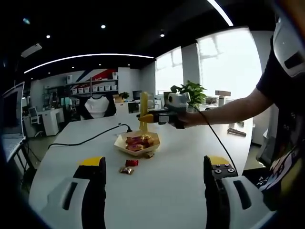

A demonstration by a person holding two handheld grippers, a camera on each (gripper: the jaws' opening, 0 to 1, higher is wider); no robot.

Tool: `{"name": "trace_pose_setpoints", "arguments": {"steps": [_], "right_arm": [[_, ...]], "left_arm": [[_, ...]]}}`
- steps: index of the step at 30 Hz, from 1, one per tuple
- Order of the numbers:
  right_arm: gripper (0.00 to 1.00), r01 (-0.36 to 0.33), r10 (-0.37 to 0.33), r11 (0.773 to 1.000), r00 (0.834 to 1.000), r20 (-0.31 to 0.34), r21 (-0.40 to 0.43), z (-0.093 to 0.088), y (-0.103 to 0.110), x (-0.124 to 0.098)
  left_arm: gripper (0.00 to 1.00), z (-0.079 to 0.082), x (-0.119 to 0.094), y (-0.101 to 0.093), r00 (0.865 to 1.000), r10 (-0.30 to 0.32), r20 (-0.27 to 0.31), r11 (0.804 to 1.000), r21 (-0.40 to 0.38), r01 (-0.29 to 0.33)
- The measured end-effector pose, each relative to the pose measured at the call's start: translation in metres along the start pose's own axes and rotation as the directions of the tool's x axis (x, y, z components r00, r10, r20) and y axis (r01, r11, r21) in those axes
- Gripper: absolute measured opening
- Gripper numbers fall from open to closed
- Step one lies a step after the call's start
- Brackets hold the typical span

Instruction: Place the target food into the container with the food tongs after gripping and lifting it, then release it inside without dropping or visibly crushing the food.

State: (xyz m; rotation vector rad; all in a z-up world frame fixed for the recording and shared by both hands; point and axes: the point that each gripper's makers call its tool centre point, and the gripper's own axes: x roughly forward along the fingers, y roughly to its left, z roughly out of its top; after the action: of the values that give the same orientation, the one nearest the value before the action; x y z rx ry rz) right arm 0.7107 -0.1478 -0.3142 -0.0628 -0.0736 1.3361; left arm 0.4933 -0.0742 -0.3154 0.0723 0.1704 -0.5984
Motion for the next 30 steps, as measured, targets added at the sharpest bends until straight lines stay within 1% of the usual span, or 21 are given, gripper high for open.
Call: {"name": "trace_pose_setpoints", "arguments": {"steps": [3,5,7,9,10,11,14,16,20,22,23,24,26,28,29,30], "right_arm": [[0.15,0.022,-0.022,1.0,1.0,-0.005,0.009,-0.004,-0.008,0.0],[0.16,0.024,-0.024,0.999,1.0,0.001,0.029,-0.004,-0.006,-0.002],[0.17,-0.001,0.001,0.999,1.0,0.016,0.036,-0.001,0.004,-0.001],[0.17,-0.019,0.019,1.0,1.0,0.011,0.016,-0.001,0.012,0.001],[0.17,-0.045,0.045,0.999,0.999,0.024,0.02,0.0,0.019,0.002],[0.18,-0.046,0.046,0.999,0.999,0.021,0.015,-0.001,0.021,0.002],[0.18,-0.069,0.069,0.997,0.998,0.012,0.016,-0.007,0.032,0.003],[0.18,-0.083,0.083,0.996,0.996,0.01,0.032,-0.012,0.037,0.0],[0.19,-0.083,0.083,0.995,0.997,0.002,0.053,-0.02,0.045,0.001],[0.19,-0.074,0.075,0.995,0.997,-0.008,0.063,-0.024,0.052,0.006],[0.19,-0.066,0.066,0.996,0.998,-0.003,0.061,-0.025,0.055,0.009],[0.19,-0.071,0.071,0.995,0.997,0.004,0.074,-0.025,0.06,0.014],[0.2,-0.067,0.067,0.996,0.998,0.005,0.059,-0.028,0.068,0.023],[0.2,-0.064,0.065,0.996,0.998,-0.009,0.063,-0.034,0.072,0.03],[0.2,-0.044,0.045,0.997,0.999,-0.011,0.07,-0.036,0.071,0.035],[0.2,-0.042,0.042,0.996,0.999,-0.003,0.081,-0.037,0.073,0.038]], "left_arm": [[0.89,0.0,-0.001,0.002,1.0,0.006,0.0,1.0,-0.003,-0.006],[0.89,-0.001,-0.002,0.003,1.0,0.009,0.0,1.0,-0.003,-0.009],[0.89,-0.002,-0.003,0.005,1.0,0.013,-0.001,1.0,-0.004,-0.013],[0.89,-0.003,-0.003,0.005,1.0,0.014,-0.003,1.0,-0.007,-0.014],[0.89,-0.004,-0.003,0.005,1.0,0.012,-0.005,1.0,-0.006,-0.012],[0.89,-0.004,-0.002,0.005,1.0,0.009,-0.007,1.0,-0.006,-0.009],[0.89,-0.003,-0.002,0.003,1.0,0.002,-0.003,1.0,-0.004,-0.002],[0.89,-0.002,-0.002,0.002,1.0,0.0,0.0,1.0,-0.005,0.0],[0.89,-0.004,-0.001,0.0,1.0,-0.005,-0.001,1.0,-0.008,0.005],[0.89,-0.005,-0.001,0.0,1.0,-0.006,-0.004,1.0,-0.009,0.006],[0.89,-0.006,0.0,0.0,1.0,-0.007,-0.005,1.0,-0.009,0.007],[0.89,-0.005,0.0,-0.001,1.0,-0.008,-0.002,1.0,-0.01,0.008],[0.89,-0.004,0.0,-0.001,1.0,-0.008,0.001,1.0,-0.012,0.008],[0.89,-0.004,0.0,-0.001,1.0,-0.009,0.0,1.0,-0.009,0.009],[0.89,-0.004,0.0,-0.001,1.0,-0.01,0.0,1.0,-0.008,0.01],[0.89,-0.004,-0.001,-0.001,1.0,-0.01,0.001,1.0,-0.008,0.01]]}}
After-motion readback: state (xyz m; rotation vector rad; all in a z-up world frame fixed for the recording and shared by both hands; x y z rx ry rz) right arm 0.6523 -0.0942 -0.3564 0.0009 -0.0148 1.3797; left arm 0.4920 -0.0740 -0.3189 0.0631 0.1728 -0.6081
